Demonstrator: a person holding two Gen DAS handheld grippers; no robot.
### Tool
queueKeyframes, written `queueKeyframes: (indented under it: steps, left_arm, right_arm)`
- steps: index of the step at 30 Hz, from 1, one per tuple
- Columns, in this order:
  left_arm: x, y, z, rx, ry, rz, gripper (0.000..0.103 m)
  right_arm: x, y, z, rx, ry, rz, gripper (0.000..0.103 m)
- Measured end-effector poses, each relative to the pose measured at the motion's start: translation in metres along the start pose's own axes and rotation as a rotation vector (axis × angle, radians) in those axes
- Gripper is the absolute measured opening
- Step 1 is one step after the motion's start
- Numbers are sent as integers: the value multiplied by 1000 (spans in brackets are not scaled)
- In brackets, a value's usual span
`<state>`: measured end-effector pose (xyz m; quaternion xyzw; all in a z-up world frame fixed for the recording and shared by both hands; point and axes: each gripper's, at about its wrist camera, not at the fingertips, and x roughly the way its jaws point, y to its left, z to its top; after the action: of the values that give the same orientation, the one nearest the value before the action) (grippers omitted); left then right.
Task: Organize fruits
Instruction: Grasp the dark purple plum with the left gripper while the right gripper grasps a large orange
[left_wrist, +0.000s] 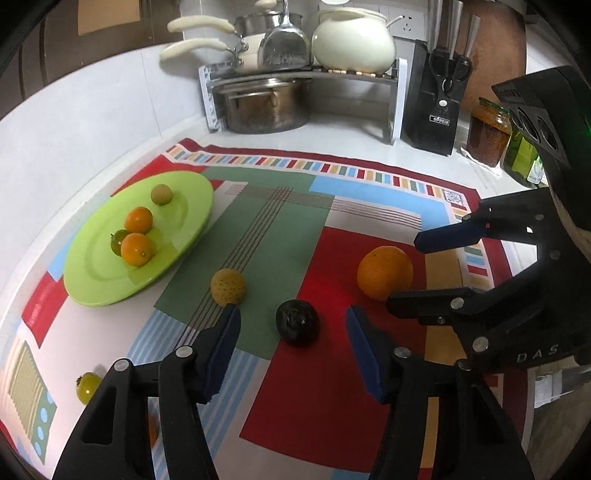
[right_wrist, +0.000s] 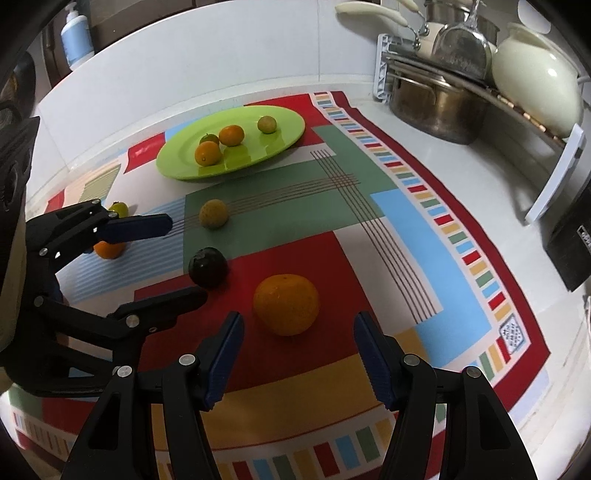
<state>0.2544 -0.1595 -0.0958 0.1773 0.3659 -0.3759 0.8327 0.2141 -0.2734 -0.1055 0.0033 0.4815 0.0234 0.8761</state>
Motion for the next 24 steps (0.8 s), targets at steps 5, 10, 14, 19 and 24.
queueKeyframes:
  steps: [5, 10, 14, 19, 24]
  left_arm:
    - [12, 2, 1, -12, 30, -25, 51]
    - [18, 2, 1, -29, 48, -42, 41]
    - [20, 3, 2, -49, 54, -54, 32]
    - [17, 3, 3, -70, 53, -53, 28]
    - [9, 1, 4, -75, 42, -34, 28]
  right_arm:
    - [8, -2, 2, 6, 11, 13, 61]
    - [15, -4, 5, 16, 19, 43, 55]
    - [19, -3, 5, 25, 28, 63, 47]
    - [20, -5, 5, 38, 29, 74, 42]
    - [17, -8, 4, 55, 20, 72, 42]
